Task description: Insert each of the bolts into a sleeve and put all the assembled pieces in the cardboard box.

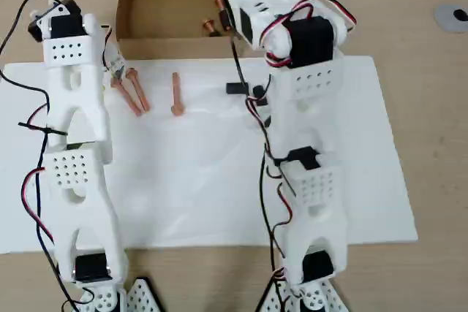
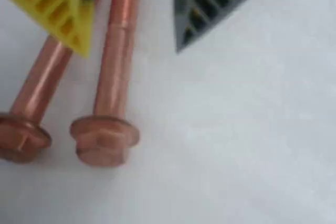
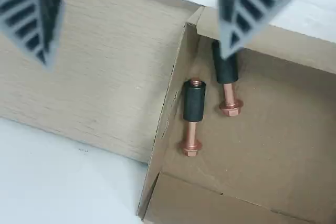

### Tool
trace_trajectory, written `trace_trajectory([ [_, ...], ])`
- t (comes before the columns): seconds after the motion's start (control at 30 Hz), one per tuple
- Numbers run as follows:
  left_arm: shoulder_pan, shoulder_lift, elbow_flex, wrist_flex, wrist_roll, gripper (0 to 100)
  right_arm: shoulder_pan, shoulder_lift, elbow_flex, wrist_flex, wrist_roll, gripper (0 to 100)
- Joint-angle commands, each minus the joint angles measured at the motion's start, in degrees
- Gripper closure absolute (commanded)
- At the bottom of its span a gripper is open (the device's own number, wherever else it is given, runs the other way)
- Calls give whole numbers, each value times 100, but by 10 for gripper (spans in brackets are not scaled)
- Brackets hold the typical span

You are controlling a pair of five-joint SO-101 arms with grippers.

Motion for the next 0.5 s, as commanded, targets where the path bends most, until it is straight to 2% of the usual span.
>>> trace_trajectory([
  [0.0,70,-180,-18,-202,105,879,-66,-31,-198,-44,9,754],
  [0.2,114,725,123,-712,229,879,-48,-66,-233,-44,26,755],
  [0.47,202,1147,-97,-721,229,879,-48,-66,-233,-44,9,755],
])
